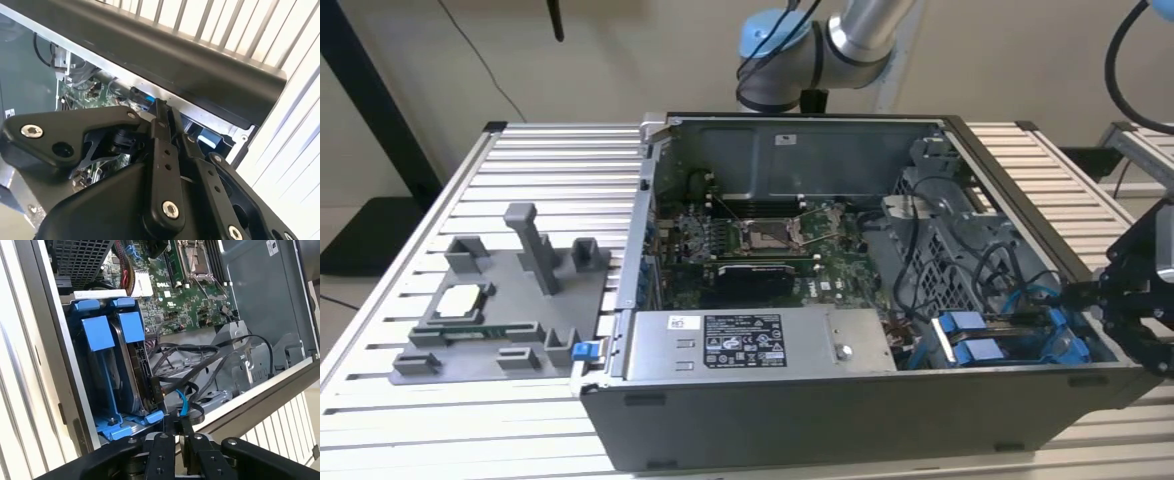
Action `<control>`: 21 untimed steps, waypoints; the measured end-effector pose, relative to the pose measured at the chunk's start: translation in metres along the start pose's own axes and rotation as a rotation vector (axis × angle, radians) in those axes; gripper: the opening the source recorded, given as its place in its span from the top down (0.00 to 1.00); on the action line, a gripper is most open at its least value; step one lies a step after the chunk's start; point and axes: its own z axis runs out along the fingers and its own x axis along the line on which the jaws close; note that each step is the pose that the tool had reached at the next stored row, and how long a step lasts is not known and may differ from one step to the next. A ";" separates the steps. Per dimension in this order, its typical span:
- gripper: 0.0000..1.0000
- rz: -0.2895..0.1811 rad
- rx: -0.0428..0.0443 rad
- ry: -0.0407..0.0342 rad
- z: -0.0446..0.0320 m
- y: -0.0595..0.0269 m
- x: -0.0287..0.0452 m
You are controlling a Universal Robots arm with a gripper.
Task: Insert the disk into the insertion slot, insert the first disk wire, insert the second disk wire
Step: 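Insert the second disk wire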
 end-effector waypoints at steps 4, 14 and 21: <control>1.00 0.004 0.0044 -0.0072 0.0011 0.0002 0.0004; 1.00 0.004 0.0049 -0.0287 -0.0069 0.0160 -0.0012; 1.00 0.003 0.0051 -0.0325 -0.0083 0.0158 0.0017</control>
